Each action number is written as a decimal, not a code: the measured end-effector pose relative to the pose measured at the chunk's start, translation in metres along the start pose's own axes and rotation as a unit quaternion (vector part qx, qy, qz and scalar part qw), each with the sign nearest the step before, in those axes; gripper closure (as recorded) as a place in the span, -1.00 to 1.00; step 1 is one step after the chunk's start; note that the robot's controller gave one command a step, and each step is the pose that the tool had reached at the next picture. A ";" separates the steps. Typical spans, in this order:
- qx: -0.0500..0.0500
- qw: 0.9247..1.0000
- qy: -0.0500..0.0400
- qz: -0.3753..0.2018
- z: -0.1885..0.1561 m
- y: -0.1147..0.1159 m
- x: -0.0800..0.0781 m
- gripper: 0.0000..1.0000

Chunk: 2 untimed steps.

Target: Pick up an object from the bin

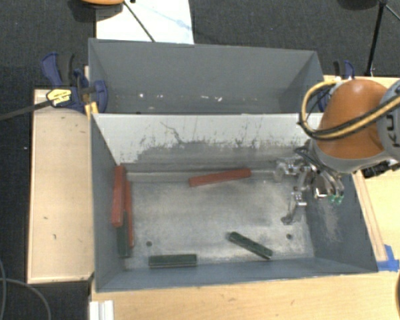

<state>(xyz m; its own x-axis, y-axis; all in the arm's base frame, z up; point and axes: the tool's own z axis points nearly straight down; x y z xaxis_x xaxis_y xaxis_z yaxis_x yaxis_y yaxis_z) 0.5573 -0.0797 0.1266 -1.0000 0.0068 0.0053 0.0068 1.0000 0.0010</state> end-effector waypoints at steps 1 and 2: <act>0.000 1.000 -0.001 0.000 -0.002 0.000 0.000 -1.00; 0.002 0.997 -0.007 -0.071 0.015 0.010 -0.006 -1.00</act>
Offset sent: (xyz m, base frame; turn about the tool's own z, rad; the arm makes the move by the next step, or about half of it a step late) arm 0.0064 0.0304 -0.0566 -0.3684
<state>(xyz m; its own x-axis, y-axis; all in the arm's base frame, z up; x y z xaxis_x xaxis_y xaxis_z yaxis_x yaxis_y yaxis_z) 0.5630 -0.0697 0.1120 -0.9909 -0.1344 -0.0087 -0.1343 0.9909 -0.0030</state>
